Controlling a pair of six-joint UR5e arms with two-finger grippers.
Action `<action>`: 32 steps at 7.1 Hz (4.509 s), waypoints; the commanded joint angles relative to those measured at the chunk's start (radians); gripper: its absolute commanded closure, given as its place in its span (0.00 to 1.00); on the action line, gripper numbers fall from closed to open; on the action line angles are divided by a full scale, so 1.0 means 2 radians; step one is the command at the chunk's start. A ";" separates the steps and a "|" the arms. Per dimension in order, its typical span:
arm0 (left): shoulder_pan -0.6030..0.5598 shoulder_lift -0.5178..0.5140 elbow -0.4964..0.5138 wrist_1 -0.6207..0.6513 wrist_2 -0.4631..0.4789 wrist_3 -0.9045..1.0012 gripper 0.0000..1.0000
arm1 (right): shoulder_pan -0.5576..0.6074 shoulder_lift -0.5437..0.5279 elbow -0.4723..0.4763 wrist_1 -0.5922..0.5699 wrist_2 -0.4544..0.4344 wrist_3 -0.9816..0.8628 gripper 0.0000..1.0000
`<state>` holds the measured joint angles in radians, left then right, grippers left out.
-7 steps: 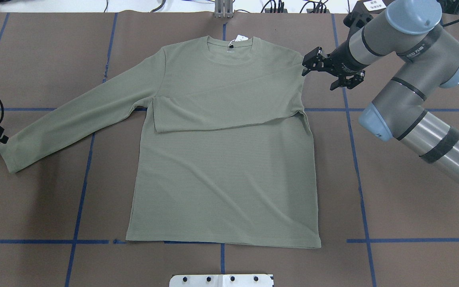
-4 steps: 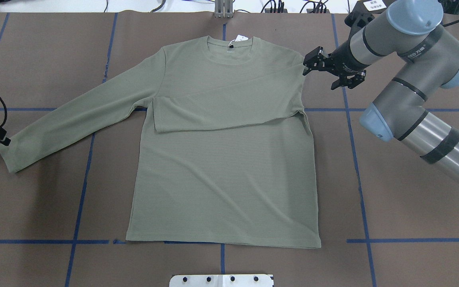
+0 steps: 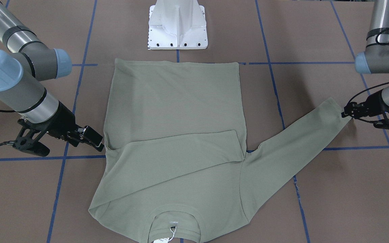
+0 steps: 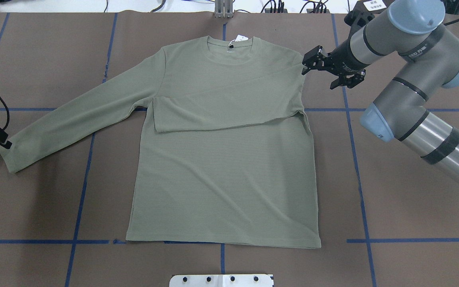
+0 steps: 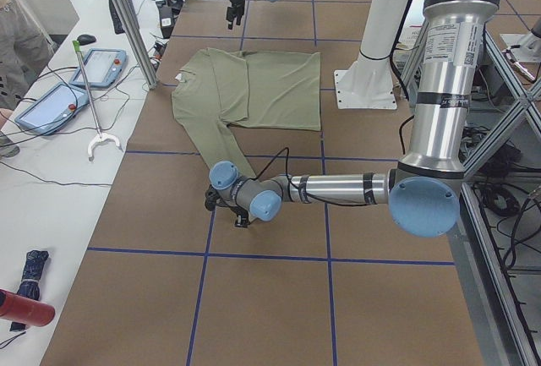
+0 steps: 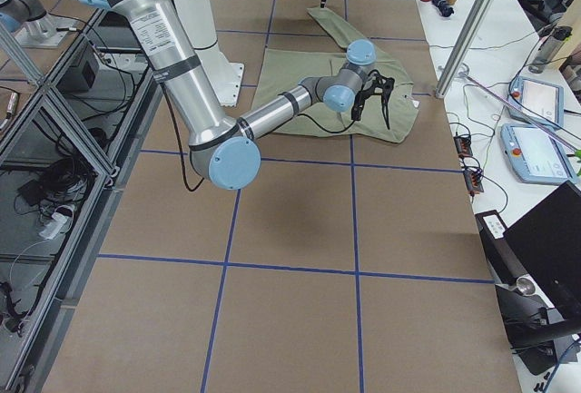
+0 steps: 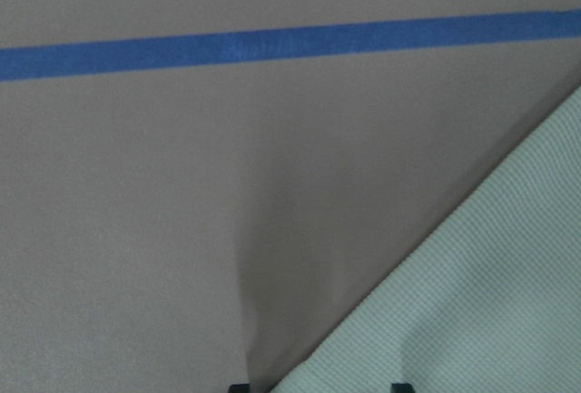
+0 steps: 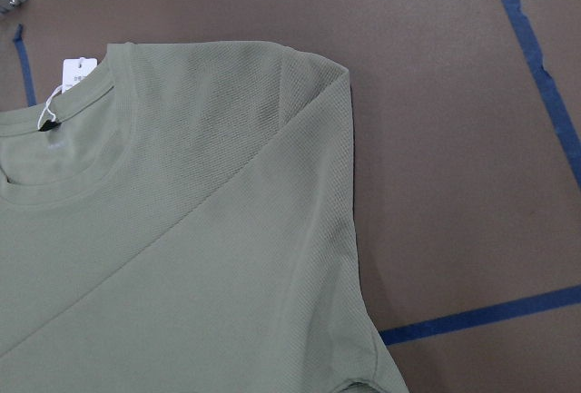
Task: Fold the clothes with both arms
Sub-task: 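Release the sleeve and raise the right gripper while the left gripper nears the other cuff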
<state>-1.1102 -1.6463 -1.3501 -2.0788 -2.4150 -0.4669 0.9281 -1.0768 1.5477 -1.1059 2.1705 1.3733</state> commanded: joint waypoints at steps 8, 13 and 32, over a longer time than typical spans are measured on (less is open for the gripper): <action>0.001 0.005 -0.014 0.003 -0.002 -0.001 1.00 | 0.002 -0.024 0.037 -0.005 0.003 0.004 0.01; 0.003 0.013 -0.014 0.008 0.000 0.000 0.50 | 0.004 -0.030 0.041 -0.005 0.003 0.004 0.01; 0.009 -0.007 -0.094 0.023 -0.053 -0.051 1.00 | 0.023 -0.070 0.077 -0.006 0.021 -0.001 0.01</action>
<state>-1.0922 -1.6475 -1.4773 -2.0407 -2.4633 -0.5264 0.9498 -1.1805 1.6742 -1.1170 2.1870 1.3811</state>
